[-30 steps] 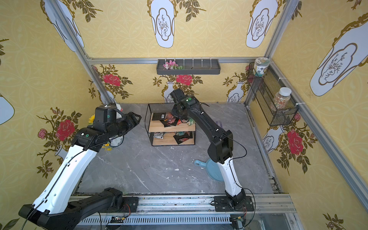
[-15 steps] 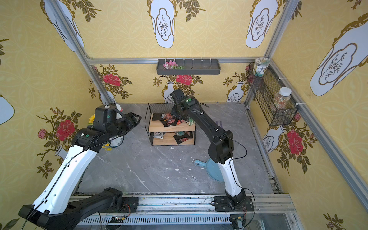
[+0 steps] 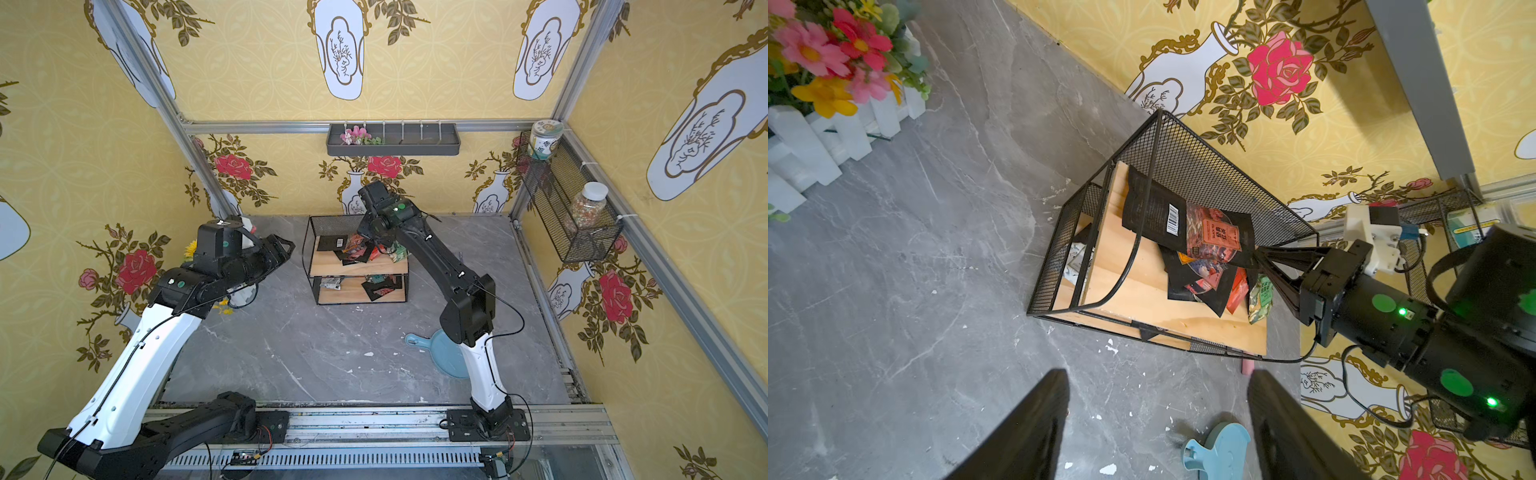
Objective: Remove the tea bags from the shelf
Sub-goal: Pick up the tea bag from the shelf.
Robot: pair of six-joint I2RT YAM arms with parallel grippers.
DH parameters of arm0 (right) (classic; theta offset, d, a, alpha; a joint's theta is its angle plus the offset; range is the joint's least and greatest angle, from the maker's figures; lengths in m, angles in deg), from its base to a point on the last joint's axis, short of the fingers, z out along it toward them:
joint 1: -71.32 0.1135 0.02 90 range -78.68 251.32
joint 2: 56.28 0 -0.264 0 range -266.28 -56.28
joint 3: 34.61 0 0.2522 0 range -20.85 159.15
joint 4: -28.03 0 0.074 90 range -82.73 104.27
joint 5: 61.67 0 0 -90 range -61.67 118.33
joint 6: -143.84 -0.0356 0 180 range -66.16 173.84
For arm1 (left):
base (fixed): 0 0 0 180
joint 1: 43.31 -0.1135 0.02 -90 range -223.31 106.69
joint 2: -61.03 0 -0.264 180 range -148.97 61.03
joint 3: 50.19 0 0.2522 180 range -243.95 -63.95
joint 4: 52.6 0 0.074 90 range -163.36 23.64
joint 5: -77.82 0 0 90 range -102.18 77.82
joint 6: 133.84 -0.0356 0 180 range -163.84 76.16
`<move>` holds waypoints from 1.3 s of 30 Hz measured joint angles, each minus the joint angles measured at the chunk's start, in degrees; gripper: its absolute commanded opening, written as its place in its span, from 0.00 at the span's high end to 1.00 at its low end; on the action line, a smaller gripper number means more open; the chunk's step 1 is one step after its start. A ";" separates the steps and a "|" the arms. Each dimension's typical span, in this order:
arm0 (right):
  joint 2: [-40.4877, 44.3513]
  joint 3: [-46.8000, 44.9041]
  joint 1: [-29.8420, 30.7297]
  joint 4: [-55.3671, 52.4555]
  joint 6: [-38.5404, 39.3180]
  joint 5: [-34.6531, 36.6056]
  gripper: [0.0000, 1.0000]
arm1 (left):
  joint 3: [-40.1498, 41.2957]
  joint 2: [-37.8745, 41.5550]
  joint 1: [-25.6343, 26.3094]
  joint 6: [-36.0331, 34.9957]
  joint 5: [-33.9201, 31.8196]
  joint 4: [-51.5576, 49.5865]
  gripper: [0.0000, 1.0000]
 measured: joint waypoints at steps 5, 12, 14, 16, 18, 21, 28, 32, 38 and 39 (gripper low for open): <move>3.04 -3.32 0.31 3.04 0.00 0.00 1.00 | 0.02 0.00 0.00 0.00 0.00 0.00 0.27; 5.95 -5.84 0.55 7.06 0.09 -0.31 1.00 | 0.11 -0.02 0.00 0.00 0.00 0.04 0.28; 6.19 -5.86 0.55 7.91 0.22 -0.68 1.00 | 0.11 -0.13 0.00 0.00 0.02 0.07 0.29; 6.43 -5.90 0.52 8.83 0.20 -1.36 1.00 | 0.11 -0.20 0.00 0.02 0.07 0.09 0.29; 6.62 -5.90 0.52 9.49 0.17 -1.53 1.00 | 0.11 -0.20 0.00 0.02 0.44 0.15 0.29; 6.64 -5.70 0.52 10.27 0.15 -1.92 1.00 | 0.11 -0.20 0.00 0.04 0.48 0.42 0.30; 6.64 -5.09 0.52 10.38 0.00 -2.97 1.00 | 0.09 -0.20 0.00 0.17 0.85 0.44 0.30; 6.75 -5.07 0.70 10.38 0.00 -3.02 1.00 | -0.02 -0.20 0.00 0.17 0.85 0.48 0.31; 7.87 -5.07 1.70 10.71 0.02 -3.50 1.00 | -0.11 -0.20 0.11 0.17 0.85 0.48 0.32; 8.26 -5.09 1.84 10.80 0.02 -3.54 1.00 | -0.11 -0.20 0.13 0.17 0.85 0.46 0.32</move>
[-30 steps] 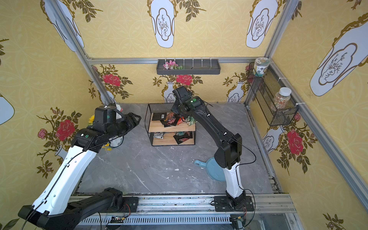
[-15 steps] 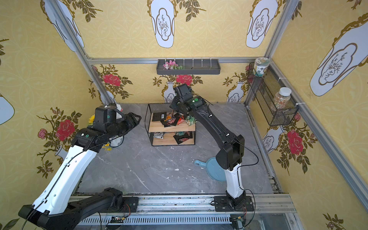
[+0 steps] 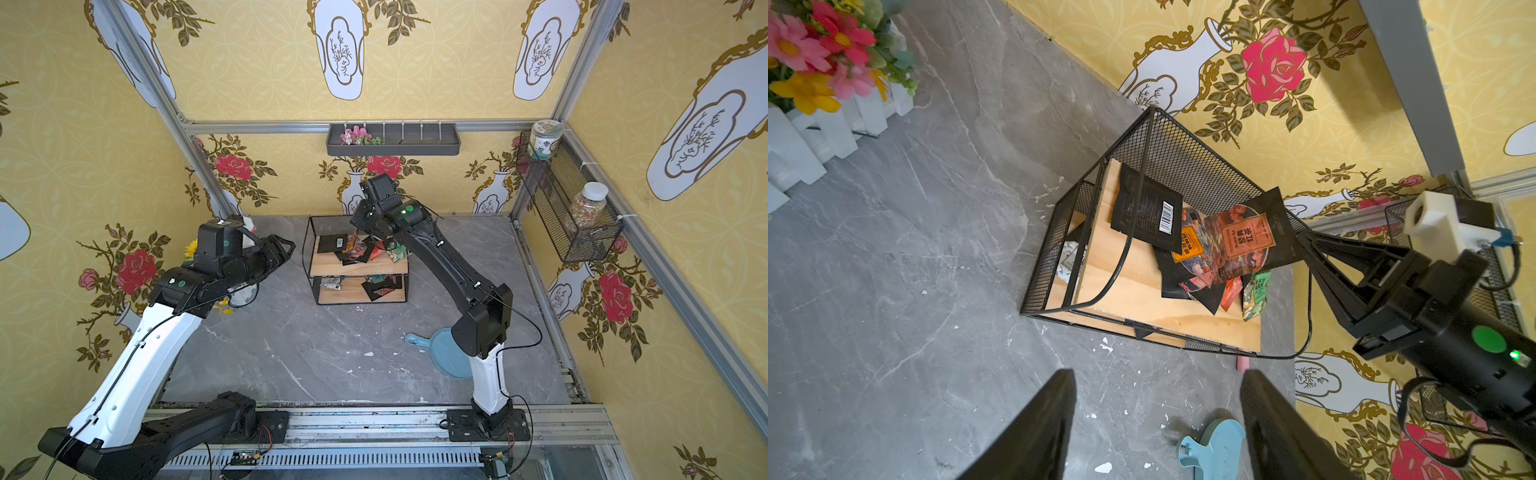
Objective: Remove the tea bags from the shelf
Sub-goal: Pick up the tea bag from the shelf, then place the tea bag at the center of the board.
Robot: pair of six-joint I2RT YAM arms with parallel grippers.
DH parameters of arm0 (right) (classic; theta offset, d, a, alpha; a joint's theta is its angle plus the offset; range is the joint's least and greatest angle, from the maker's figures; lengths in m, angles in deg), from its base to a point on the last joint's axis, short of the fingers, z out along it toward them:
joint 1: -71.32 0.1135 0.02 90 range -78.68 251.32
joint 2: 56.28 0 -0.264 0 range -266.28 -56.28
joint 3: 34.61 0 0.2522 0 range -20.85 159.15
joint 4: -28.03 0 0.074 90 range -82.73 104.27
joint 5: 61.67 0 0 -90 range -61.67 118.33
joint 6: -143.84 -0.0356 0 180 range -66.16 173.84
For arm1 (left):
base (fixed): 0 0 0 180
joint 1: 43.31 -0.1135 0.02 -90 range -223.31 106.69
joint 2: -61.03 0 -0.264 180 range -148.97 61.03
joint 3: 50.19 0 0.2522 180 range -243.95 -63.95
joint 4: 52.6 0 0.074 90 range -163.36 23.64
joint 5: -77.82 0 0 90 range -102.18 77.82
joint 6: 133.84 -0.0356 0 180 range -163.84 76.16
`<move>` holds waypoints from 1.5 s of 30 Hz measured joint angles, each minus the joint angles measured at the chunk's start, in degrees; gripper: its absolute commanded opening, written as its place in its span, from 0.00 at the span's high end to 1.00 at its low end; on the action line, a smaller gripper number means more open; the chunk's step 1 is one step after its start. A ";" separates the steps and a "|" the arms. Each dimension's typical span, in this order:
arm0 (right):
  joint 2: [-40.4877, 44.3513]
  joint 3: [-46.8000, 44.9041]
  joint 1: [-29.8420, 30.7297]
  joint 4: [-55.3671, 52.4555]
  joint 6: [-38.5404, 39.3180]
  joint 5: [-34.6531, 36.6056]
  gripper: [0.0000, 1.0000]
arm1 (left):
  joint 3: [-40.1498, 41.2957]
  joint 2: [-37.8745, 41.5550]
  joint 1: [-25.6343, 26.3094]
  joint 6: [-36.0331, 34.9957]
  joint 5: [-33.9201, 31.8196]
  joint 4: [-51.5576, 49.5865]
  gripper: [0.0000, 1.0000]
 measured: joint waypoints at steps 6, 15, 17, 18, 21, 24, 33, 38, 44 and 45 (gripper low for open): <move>2.32 -3.17 0.74 2.29 0.00 -1.07 1.00 | 0.00 0.35 0.02 -0.04 0.00 0.00 0.32; 7.30 -9.22 5.49 4.61 0.24 -2.80 1.00 | -0.90 1.03 0.37 -0.02 -0.22 -0.17 0.33; 9.66 -12.85 7.45 5.53 0.42 -2.80 1.00 | -1.25 1.33 0.42 0.00 -0.22 -0.44 0.33; 10.60 -14.25 8.26 6.01 0.44 -2.84 1.00 | -1.38 1.53 0.52 0.00 -0.26 -0.57 0.33; 13.84 -19.28 11.30 7.96 0.59 -3.04 1.00 | -1.51 2.36 0.68 0.09 -0.46 -1.01 0.33; 16.46 -24.59 14.38 10.38 0.70 -3.39 1.00 | -1.51 3.28 0.87 0.28 -0.57 -1.62 0.33; 17.31 -38.10 23.26 19.21 0.61 -7.43 1.00 | -2.10 6.23 1.14 1.29 -1.79 -3.65 0.34; 12.55 -43.43 24.55 25.90 -1.01 -10.80 1.00 | -2.14 7.76 1.14 1.57 -2.54 -5.14 0.34; 5.42 -46.84 25.29 33.51 -3.80 -15.04 1.00 | -2.47 8.04 1.09 1.40 -2.69 -6.49 0.34; 4.68 -47.06 25.35 34.25 -4.09 -15.39 1.00 | -2.49 8.04 1.09 1.29 -2.80 -6.73 0.34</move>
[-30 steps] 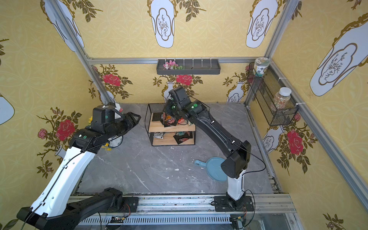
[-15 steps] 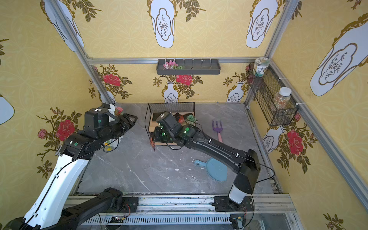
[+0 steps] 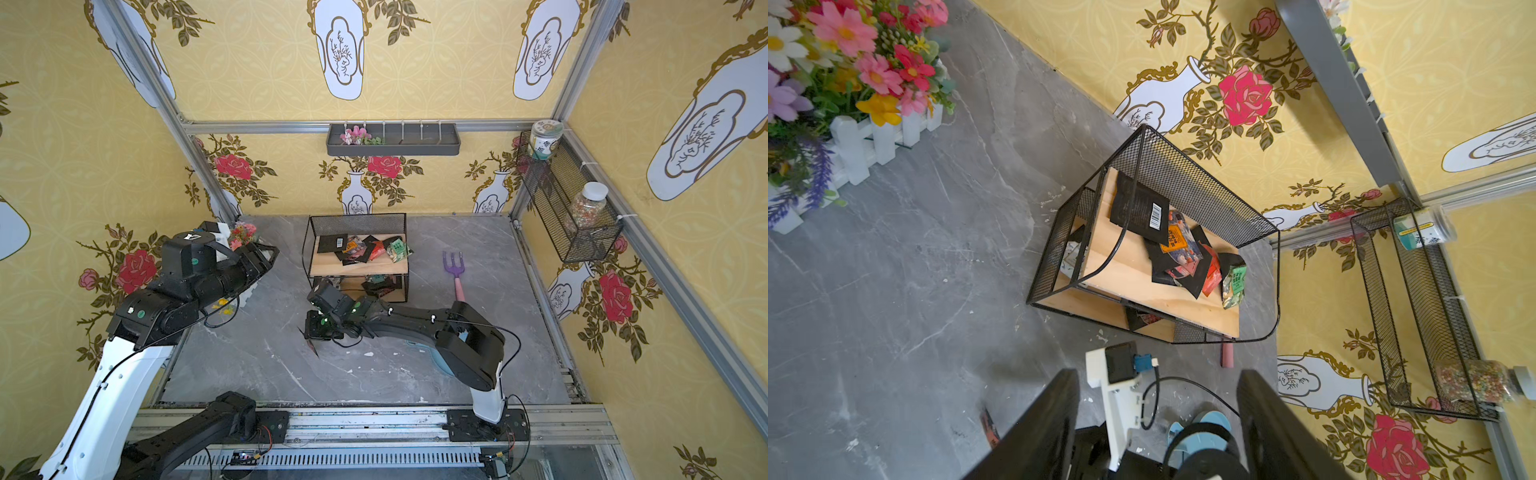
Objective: Remove the tea bags from the shelf
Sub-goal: Place the tea bag at the center of the board.
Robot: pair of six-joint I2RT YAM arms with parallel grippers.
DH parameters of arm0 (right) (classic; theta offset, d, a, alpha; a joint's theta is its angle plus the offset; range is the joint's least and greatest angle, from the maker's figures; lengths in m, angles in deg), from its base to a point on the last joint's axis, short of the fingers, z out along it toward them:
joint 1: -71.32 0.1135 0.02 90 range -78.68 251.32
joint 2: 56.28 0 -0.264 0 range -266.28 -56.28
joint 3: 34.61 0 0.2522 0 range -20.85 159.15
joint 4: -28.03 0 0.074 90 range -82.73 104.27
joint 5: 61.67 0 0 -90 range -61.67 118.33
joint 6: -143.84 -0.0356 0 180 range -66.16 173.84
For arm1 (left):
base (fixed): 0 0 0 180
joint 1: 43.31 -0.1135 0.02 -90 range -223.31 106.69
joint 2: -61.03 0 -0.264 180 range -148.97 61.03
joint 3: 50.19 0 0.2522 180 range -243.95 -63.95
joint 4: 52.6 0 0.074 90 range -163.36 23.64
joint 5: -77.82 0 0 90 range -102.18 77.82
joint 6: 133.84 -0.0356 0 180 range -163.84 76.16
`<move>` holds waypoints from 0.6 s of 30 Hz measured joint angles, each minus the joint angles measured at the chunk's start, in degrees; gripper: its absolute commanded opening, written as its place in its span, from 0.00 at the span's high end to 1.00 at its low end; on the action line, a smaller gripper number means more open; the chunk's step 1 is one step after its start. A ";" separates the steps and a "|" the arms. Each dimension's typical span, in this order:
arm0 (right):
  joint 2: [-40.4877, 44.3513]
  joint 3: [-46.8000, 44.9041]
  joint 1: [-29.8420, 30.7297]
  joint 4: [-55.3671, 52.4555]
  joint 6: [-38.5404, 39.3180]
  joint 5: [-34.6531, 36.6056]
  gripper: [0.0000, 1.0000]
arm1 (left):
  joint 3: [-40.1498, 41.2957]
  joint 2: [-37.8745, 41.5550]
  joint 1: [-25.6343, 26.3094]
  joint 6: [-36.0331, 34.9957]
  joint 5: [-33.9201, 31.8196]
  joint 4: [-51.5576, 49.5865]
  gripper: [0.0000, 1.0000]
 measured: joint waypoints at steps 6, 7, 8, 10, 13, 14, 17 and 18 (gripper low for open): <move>-1.70 -1.44 -0.81 2.56 -0.28 -0.31 1.00 | 0.02 0.11 0.00 -0.02 -0.02 -1.03 0.34; -1.88 -1.70 -1.09 2.56 -0.28 -0.15 1.00 | 0.04 0.11 0.00 -0.02 -0.02 -1.01 0.34; -2.19 -1.84 -1.25 2.49 -0.26 0.39 1.00 | 0.13 0.11 0.00 -0.02 -0.02 -1.01 0.34; -2.91 -1.88 -1.62 2.32 -0.20 0.92 1.00 | 0.31 0.09 0.00 -0.02 -0.02 -1.03 0.34; -3.91 -1.25 -1.86 1.14 0.37 1.20 1.00 | 0.44 -0.02 0.02 -0.02 -0.02 -1.03 0.34; -3.93 -0.96 -1.73 0.20 0.87 1.25 1.00 | 0.44 -0.04 0.02 -0.02 0.00 -1.03 0.34; -2.60 0.98 -0.70 -3.98 3.39 4.59 0.84 | 0.44 -0.09 0.04 -0.02 -0.02 -1.03 0.34; -1.46 2.21 -0.11 -6.36 4.59 6.43 0.73 | 0.44 -0.09 0.04 -0.02 -0.02 -1.03 0.33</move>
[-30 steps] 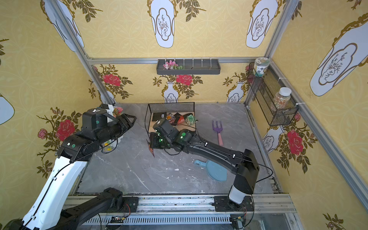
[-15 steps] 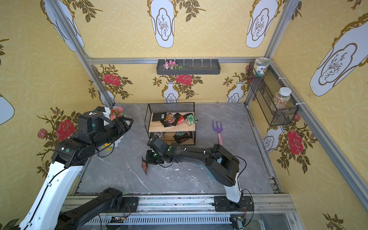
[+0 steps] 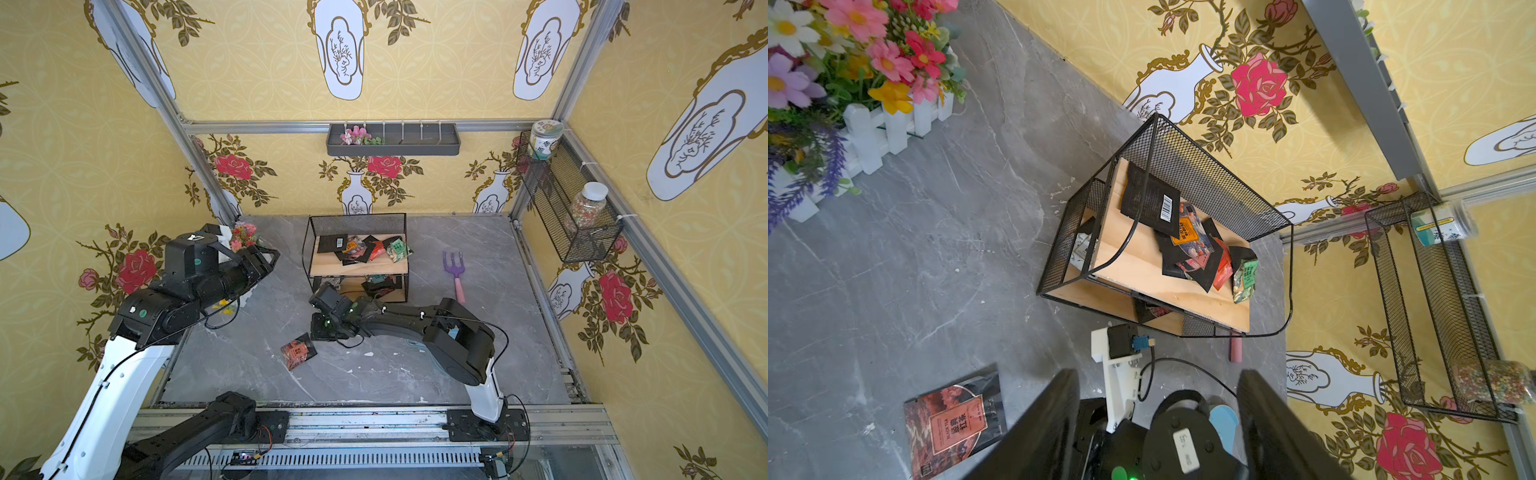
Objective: Remove the tea bags from the shelf
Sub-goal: Place the tea bag at the center of the board, then pick up the tea bag from the shelf.
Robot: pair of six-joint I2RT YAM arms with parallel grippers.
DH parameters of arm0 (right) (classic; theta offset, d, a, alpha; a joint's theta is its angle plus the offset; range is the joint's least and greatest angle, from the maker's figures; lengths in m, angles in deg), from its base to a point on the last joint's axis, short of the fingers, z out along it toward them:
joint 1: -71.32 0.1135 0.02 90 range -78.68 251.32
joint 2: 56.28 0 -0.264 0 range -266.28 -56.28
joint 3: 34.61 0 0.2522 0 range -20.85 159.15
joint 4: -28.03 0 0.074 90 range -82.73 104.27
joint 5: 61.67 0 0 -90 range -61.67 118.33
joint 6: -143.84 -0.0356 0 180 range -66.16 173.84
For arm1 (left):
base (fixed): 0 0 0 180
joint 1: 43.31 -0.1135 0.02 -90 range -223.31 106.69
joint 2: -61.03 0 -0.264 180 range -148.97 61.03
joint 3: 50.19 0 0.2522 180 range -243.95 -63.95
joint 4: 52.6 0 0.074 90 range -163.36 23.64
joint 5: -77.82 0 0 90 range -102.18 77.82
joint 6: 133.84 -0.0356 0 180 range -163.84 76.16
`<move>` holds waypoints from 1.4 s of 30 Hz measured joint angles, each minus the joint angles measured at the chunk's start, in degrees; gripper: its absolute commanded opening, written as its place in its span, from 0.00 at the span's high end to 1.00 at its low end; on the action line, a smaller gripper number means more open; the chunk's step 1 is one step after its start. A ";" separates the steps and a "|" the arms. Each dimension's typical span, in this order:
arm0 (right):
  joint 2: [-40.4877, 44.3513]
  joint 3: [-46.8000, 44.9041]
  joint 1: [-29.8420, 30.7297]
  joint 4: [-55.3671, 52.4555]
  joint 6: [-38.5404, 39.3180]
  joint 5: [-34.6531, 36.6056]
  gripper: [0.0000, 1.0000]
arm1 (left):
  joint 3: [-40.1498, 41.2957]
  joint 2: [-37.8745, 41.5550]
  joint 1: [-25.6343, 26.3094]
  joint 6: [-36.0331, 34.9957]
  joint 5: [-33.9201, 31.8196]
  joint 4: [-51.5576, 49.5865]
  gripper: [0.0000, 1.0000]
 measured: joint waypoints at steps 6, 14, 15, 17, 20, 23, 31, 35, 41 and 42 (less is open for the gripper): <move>7.78 11.67 4.52 -15.80 6.32 16.74 0.36 | 0.00 0.07 0.00 0.02 -0.66 0.02 0.33; 5.35 33.00 -4.20 -42.99 6.54 36.06 0.23 | 0.11 0.04 0.00 0.04 -0.85 1.09 0.33; 4.61 34.40 -6.16 -45.57 6.27 37.09 0.23 | 0.24 0.02 0.00 0.04 -0.83 1.40 0.33; 3.28 36.54 -9.33 -49.07 6.25 38.21 0.23 | 0.42 -0.11 0.00 0.04 -0.79 1.70 0.33; 0.37 41.27 -13.38 -53.05 6.21 39.08 0.22 | 0.39 -0.31 0.02 0.04 -0.57 1.73 0.33; -2.75 45.59 -16.28 -55.19 6.10 39.36 0.22 | 0.09 -0.46 0.02 0.04 -0.35 1.73 0.33; -8.55 50.31 -19.02 -55.78 5.75 38.38 0.27 | -0.63 -0.63 0.02 0.04 -0.22 1.81 0.33; -10.03 50.97 -19.47 -55.60 4.33 37.97 0.29 | -0.63 -0.61 0.02 0.04 -0.22 1.81 0.33; -12.41 52.15 -20.28 -55.54 0.87 38.36 0.30 | -0.63 -0.61 0.02 0.04 -0.22 1.81 0.33; -12.87 52.35 -20.46 -55.52 0.11 38.66 0.30 | -0.61 -0.61 0.02 0.04 -0.22 1.81 0.33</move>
